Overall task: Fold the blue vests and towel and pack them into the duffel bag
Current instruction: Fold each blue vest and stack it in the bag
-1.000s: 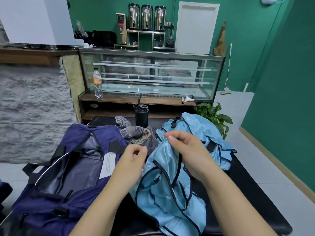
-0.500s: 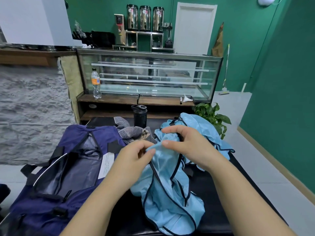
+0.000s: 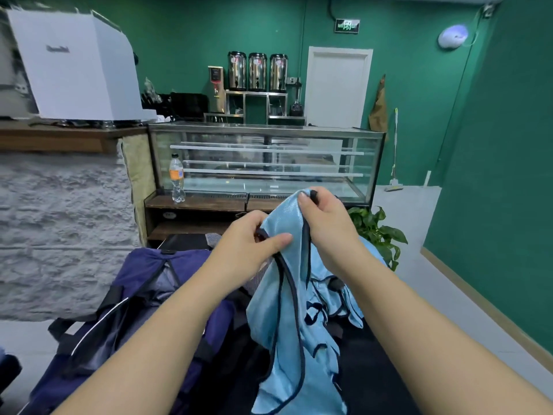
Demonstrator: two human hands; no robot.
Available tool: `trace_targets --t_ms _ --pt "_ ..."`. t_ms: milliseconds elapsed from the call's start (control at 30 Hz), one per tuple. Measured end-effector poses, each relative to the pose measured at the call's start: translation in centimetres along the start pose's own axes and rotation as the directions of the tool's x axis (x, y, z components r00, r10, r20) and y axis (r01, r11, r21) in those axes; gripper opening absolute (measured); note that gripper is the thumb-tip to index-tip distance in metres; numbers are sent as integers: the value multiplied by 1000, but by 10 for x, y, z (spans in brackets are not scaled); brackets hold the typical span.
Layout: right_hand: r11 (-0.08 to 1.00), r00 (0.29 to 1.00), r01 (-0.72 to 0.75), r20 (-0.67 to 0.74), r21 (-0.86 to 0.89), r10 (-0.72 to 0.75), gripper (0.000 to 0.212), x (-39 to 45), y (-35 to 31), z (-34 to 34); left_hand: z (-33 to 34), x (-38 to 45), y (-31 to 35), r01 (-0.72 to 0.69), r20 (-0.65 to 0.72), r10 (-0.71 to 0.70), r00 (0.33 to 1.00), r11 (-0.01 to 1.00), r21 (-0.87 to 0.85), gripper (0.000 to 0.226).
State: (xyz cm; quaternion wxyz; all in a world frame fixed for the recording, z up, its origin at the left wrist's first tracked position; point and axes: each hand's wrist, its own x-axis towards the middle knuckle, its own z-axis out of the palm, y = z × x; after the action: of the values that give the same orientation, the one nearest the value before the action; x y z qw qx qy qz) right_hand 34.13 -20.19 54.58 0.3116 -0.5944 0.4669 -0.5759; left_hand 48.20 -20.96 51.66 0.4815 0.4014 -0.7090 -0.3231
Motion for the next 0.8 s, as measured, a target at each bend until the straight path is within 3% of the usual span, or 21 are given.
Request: trace_targets --t_ms 67,200,333,467,567,667,800 --pt "1000 1000 11 -20 -23 -12 25 2 -9 3 6 0 5 -29 -10 30 1000 996 80 13" --pt "986 993 88 91 -140 -75 18 1 -20 0 10 2 6 -34 -58 36 998 999 38 14" --pt "901 967 149 250 -407 -48 40 -3 -11 -11 3 5 7 -40 -26 41 999 999 23 23" --pt "895 947 156 322 -418 -15 41 -4 1 -19 5 9 1 -12 -26 11 1000 998 -62 29" --pt "879 964 176 258 -443 -63 21 -3 10 -19 8 10 -9 23 -46 -32 998 982 -187 17" --pt "917 987 125 145 -379 -74 16 -1 18 -18 13 6 -23 62 4 -63 998 960 -273 17" --pt "970 997 56 58 -236 -44 16 0 23 -17 30 -3 -42 80 95 -66 993 985 -155 27"
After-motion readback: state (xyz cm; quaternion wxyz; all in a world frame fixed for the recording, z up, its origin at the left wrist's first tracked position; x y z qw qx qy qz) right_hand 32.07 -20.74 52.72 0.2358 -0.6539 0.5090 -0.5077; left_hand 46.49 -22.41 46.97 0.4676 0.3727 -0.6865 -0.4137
